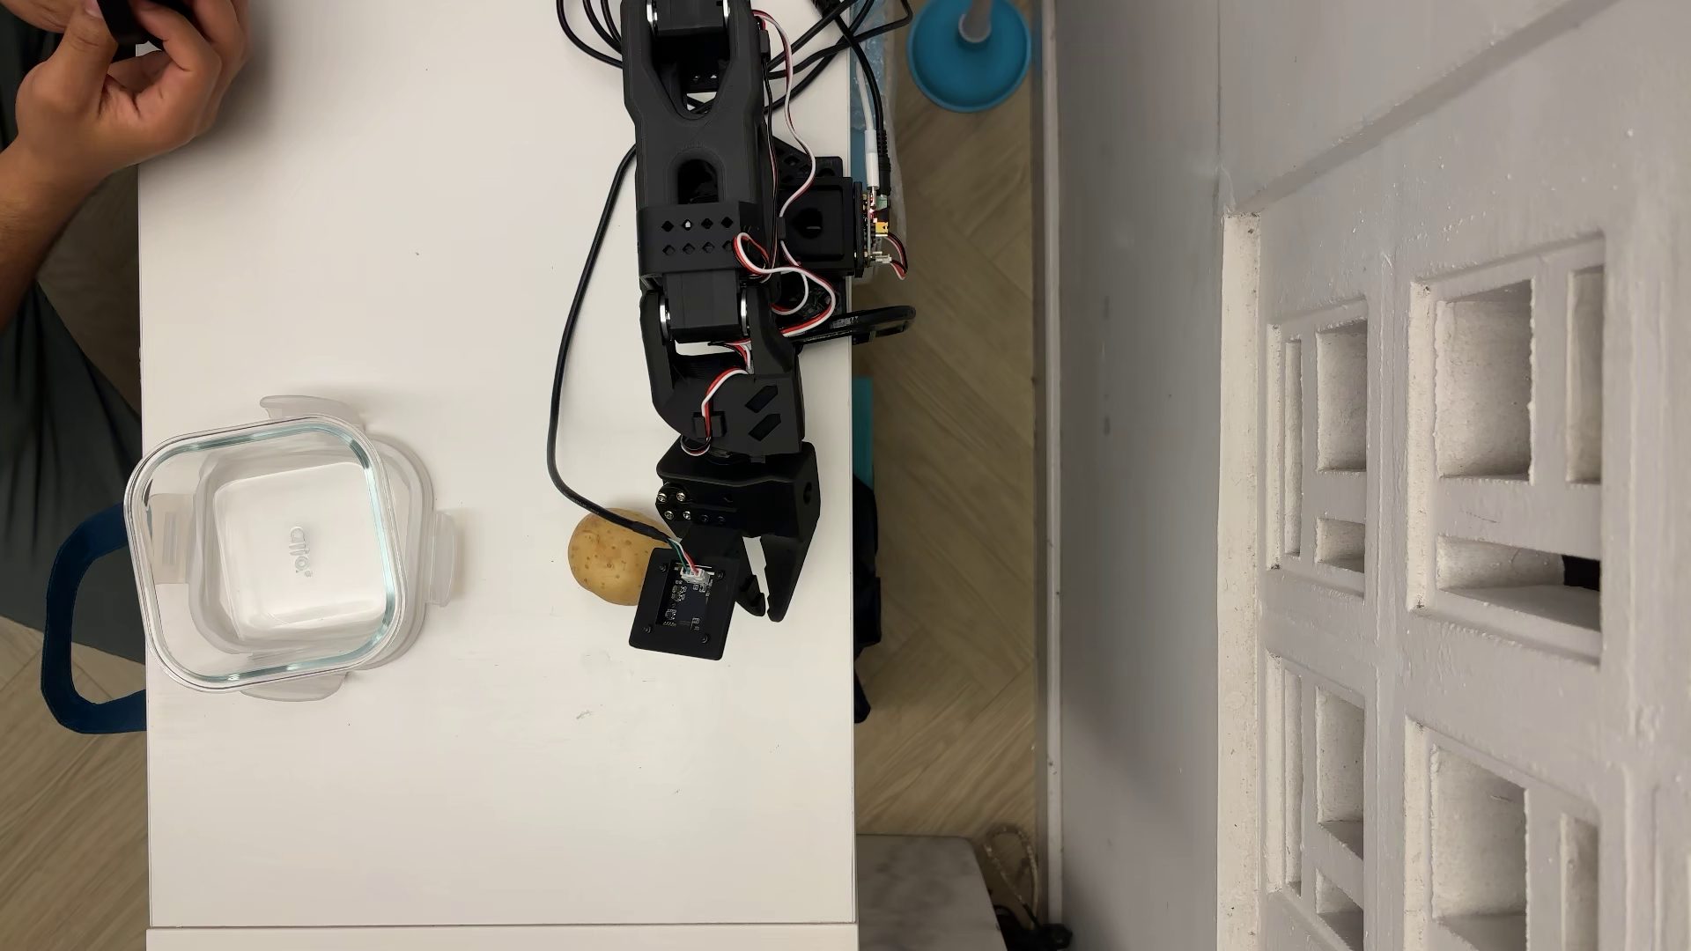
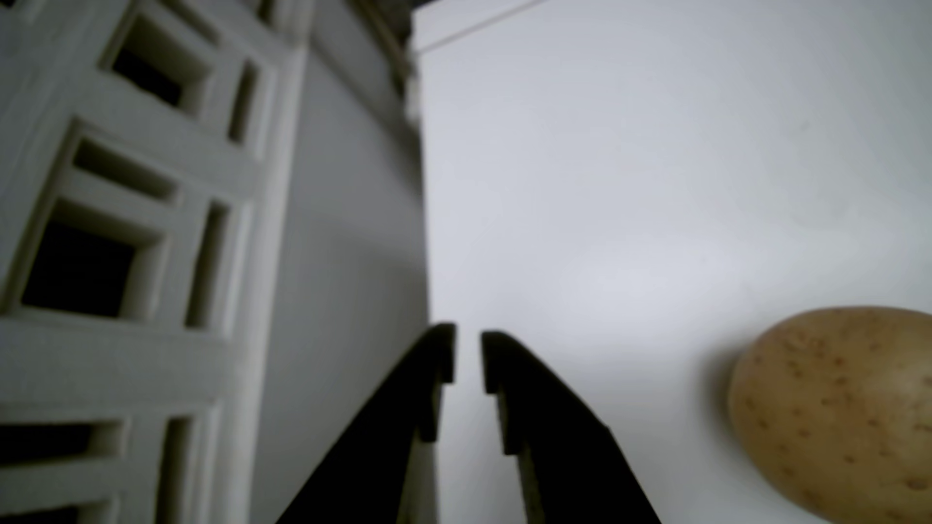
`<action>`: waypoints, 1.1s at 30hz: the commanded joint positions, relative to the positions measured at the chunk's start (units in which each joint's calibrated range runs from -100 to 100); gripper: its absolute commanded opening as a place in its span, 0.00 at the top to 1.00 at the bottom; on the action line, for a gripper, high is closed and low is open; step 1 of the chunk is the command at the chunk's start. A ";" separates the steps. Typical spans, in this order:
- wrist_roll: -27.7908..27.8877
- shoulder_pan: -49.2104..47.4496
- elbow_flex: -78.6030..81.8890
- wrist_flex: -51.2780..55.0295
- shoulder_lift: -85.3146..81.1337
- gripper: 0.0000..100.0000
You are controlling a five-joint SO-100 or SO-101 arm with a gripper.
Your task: Grab the potato and put it in box
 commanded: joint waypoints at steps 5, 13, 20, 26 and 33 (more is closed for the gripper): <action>0.28 -0.63 0.02 1.85 -0.39 0.97; 8.70 -0.63 0.02 2.98 -0.13 0.97; 9.57 -0.63 0.02 5.16 -0.13 0.97; 9.63 -0.63 0.02 5.33 -0.22 0.97; 9.63 -0.63 0.02 5.33 -0.22 0.97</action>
